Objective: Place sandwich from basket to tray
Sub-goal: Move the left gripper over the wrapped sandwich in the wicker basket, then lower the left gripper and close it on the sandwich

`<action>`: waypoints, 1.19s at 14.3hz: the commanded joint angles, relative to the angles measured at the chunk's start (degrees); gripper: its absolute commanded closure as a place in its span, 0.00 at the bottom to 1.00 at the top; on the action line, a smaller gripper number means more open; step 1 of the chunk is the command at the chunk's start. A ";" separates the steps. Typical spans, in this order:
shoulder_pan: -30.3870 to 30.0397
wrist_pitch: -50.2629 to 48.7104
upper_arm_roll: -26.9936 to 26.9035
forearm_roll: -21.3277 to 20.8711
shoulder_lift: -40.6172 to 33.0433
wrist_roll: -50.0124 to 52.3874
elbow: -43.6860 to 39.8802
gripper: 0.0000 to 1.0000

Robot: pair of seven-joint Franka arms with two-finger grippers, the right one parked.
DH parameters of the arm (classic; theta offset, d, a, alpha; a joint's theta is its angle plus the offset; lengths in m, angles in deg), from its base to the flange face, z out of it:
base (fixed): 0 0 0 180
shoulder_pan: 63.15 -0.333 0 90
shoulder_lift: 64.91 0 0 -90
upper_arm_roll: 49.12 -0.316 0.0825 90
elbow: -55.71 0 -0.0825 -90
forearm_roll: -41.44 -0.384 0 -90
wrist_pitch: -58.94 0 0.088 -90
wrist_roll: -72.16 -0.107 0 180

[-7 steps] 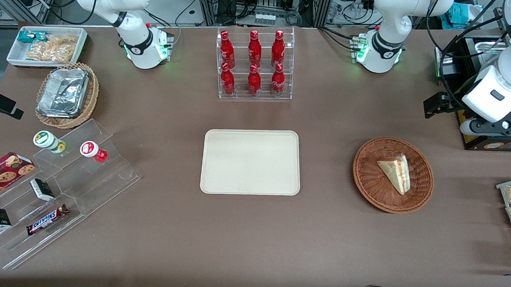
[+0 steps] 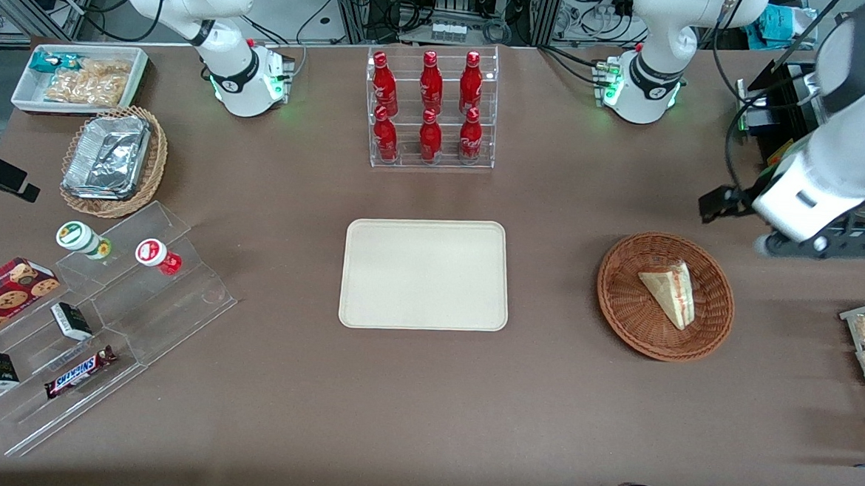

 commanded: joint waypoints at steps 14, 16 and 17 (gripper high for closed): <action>-3.42 47.38 -1.80 0.76 1.71 29.33 34.47 0.00; -3.41 49.68 -1.80 0.76 3.29 30.95 34.73 0.00; -3.41 50.21 -1.80 0.76 4.35 31.03 34.73 0.00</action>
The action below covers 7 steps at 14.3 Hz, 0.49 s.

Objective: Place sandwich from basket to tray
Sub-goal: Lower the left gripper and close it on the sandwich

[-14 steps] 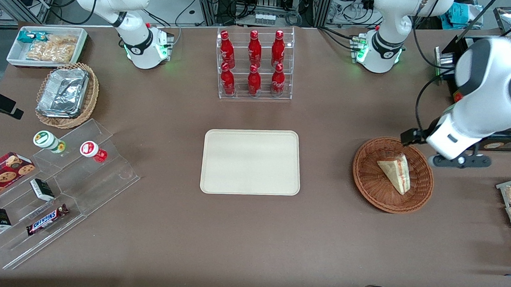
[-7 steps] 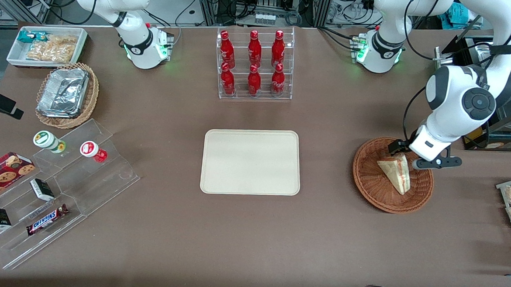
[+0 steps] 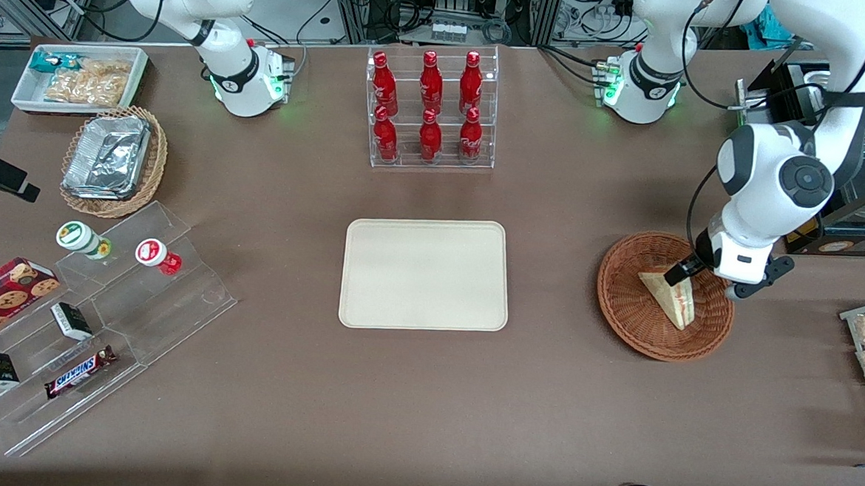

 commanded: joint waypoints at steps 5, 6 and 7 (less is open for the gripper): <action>-0.20 3.96 0.19 0.42 5.74 2.16 0.30 0.43; -0.20 3.97 0.19 0.42 5.66 2.08 0.30 0.74; -0.20 3.70 0.11 0.42 5.57 1.99 0.22 0.87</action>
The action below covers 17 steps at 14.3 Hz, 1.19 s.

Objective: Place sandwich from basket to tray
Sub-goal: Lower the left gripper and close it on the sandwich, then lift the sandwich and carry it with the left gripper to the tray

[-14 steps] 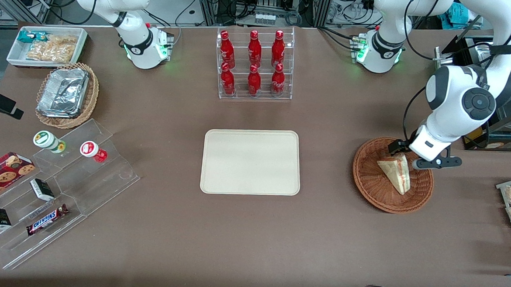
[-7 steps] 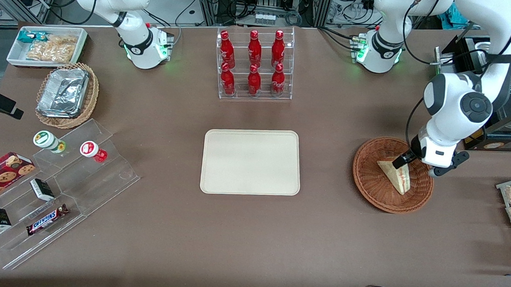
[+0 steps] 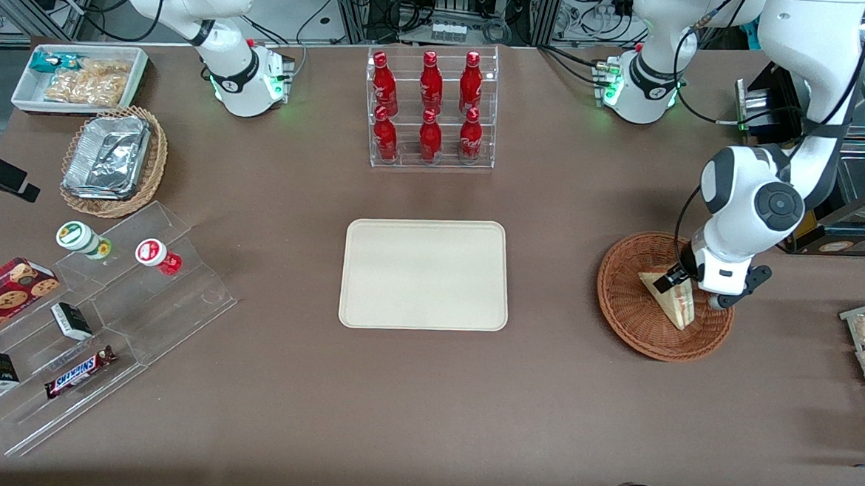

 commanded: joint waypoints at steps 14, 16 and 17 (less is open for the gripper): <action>7.97 -33.78 13.20 -0.47 6.69 -13.80 -30.45 0.99; 12.63 -33.78 13.21 -0.39 10.47 -11.34 -35.19 1.00; 14.74 -33.60 13.21 -0.65 13.01 -8.10 -37.91 1.00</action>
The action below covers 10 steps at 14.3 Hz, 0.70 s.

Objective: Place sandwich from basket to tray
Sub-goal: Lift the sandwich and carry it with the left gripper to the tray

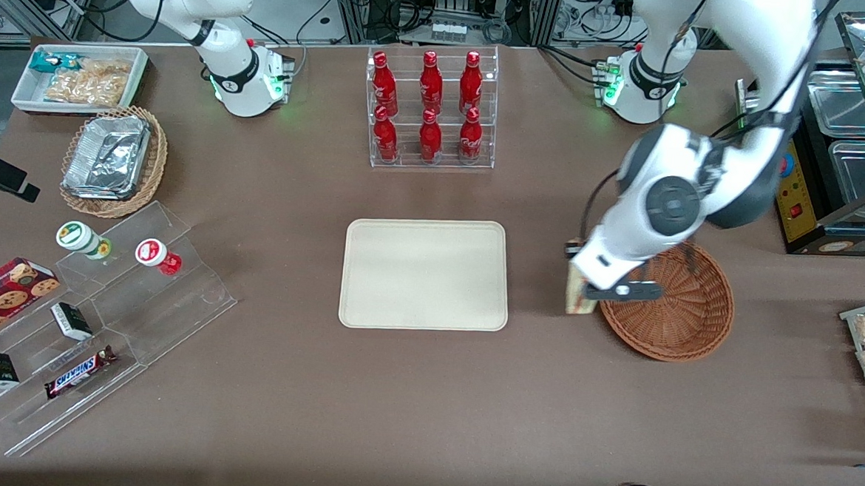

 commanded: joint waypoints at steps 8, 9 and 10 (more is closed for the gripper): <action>18.60 5.97 -0.71 -5.37 22.83 25.72 -23.55 1.00; 19.57 5.97 -0.63 -7.66 24.68 29.41 -25.75 1.00; 20.71 6.06 -0.63 -8.72 26.00 31.27 -26.99 1.00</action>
